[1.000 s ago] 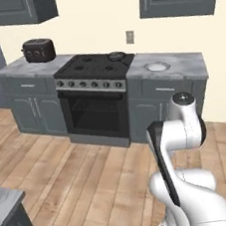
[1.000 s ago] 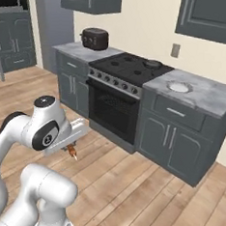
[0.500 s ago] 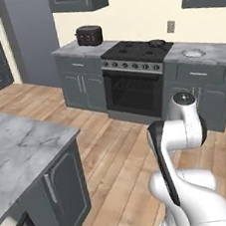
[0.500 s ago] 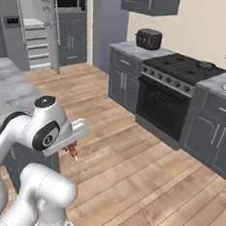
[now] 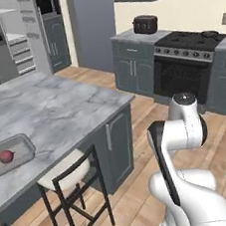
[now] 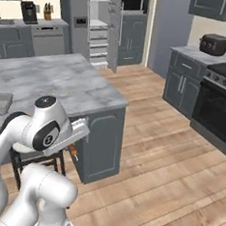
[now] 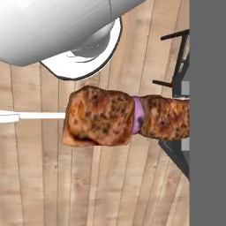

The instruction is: Place the cold items (onion and tangerine) from the fridge in one tupperware on the dining counter. Place the warm items (hot dog and kebab skewer) in the stove area in another tupperware.

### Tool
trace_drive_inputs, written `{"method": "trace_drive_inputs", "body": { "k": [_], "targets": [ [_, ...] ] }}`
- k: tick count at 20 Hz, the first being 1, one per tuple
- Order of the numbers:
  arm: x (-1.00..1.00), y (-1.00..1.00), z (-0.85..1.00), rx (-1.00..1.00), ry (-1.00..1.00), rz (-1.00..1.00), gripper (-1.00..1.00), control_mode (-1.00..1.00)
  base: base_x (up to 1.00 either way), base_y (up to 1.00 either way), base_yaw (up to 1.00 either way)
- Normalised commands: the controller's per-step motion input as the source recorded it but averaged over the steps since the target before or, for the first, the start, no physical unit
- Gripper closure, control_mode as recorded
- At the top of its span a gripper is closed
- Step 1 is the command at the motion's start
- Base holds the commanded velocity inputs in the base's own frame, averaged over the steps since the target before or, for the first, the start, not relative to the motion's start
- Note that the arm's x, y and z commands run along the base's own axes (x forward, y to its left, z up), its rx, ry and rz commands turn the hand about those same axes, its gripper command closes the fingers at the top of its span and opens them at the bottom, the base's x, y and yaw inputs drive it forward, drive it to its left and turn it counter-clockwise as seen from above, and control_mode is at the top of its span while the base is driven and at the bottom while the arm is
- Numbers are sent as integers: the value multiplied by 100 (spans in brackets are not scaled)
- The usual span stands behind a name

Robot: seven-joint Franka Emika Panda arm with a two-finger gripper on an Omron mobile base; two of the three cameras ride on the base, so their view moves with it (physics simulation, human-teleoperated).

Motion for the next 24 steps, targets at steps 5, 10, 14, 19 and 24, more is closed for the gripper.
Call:
{"method": "trace_drive_inputs", "body": {
  "k": [5, 10, 14, 19, 24],
  "targets": [
    [0, 0, 0, 0, 0, 0, 100, 100, -31, 86, 34],
    [0, 0, 0, 0, 0, 0, 100, 100, -6, 73, 33],
    [0, 0, 0, 0, 0, 0, 100, 100, 0, 57, 33],
    [0, 0, 0, 0, 0, 0, 100, 100, 0, 54, 37],
    [0, 0, 0, 0, 0, 0, 100, 100, 4, 61, 33]
  ]
}}
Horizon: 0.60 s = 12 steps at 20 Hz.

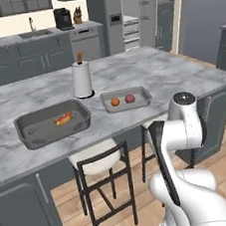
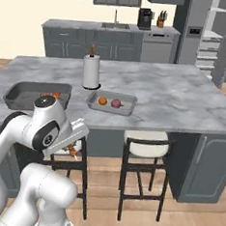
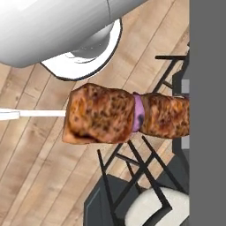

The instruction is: Place the cold items (onion and tangerine) from the fridge in one tupperware on the dining counter. Place the warm items (hot dog and kebab skewer) in the stove area in another tupperware.

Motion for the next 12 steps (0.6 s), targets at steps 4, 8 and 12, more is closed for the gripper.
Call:
{"method": "trace_drive_inputs", "body": {
  "k": [4, 8, 12],
  "targets": [
    [0, 0, 0, 0, 0, 0, 100, 100, 32, 84, 22],
    [0, 0, 0, 0, 0, 0, 100, 100, 46, 90, 11],
    [0, 0, 0, 0, 0, 0, 100, 100, 60, 59, 13]
  ]
}}
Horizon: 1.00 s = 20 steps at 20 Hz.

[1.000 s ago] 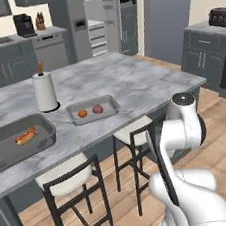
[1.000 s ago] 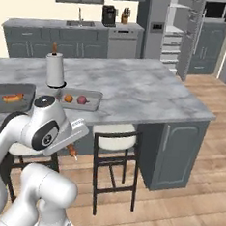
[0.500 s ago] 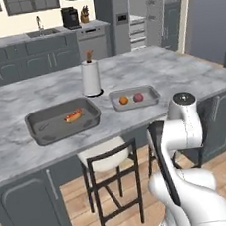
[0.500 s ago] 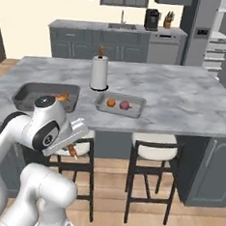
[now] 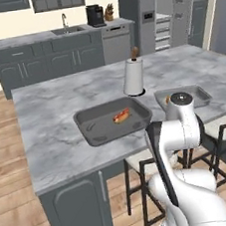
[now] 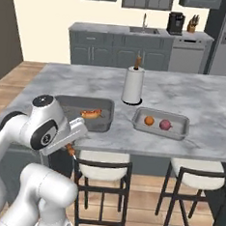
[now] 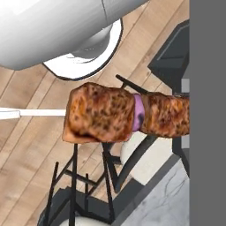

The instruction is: Place the cold items (onion and tangerine) from the fridge in one tupperware on the dining counter. Place the warm items (hot dog and kebab skewer) in the stove area in another tupperware.

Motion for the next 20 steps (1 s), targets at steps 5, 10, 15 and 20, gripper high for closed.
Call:
{"method": "trace_drive_inputs", "body": {
  "k": [5, 10, 15, 20],
  "targets": [
    [0, 0, 0, 0, 0, 0, 100, 100, 46, 27, 23],
    [0, 0, 0, 0, 0, 0, 100, 100, 8, 39, 24],
    [0, 0, 0, 0, 0, 0, 100, 100, 51, 32, 20],
    [7, 10, 21, -2, 0, 4, 100, -100, 14, 12, 10]
  ]
}}
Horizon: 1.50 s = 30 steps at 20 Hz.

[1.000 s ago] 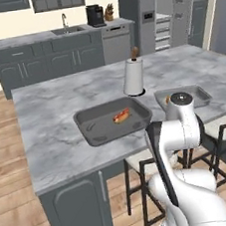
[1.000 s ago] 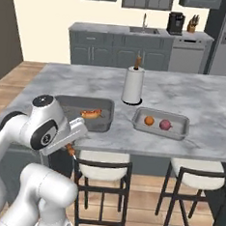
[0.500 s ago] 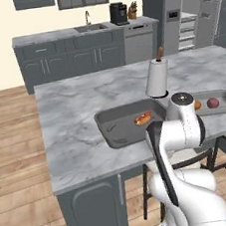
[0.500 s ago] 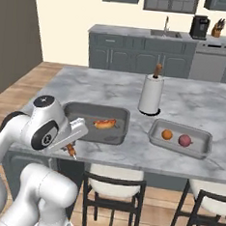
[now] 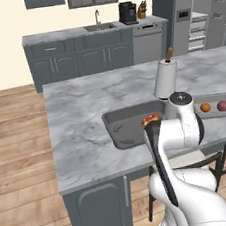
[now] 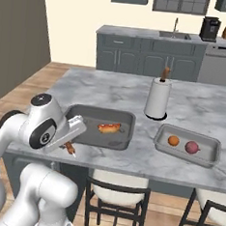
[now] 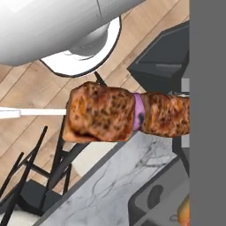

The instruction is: Place the cold items (onion and tangerine) from the fridge in one tupperware on the dining counter. Place the warm items (hot dog and kebab skewer) in the stove area in another tupperware.

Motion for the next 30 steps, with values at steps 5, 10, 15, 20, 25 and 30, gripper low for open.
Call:
{"method": "trace_drive_inputs", "body": {
  "k": [5, 10, 15, 20, 25, 30],
  "targets": [
    [79, 33, 82, -1, 0, -6, 100, -100, 0, 0, 0],
    [96, -23, 90, 0, 23, 5, 100, -100, 0, 0, 0],
    [100, 1, 4, -8, 48, 14, 100, -100, 0, 0, 0],
    [93, 4, -37, -14, 42, 15, 100, -100, 0, 0, 0],
    [68, 0, -98, 2, -1, 20, 100, -100, 0, 0, 0],
    [21, 1, -91, 20, -23, 25, 100, -100, 0, 0, 0]
  ]
}}
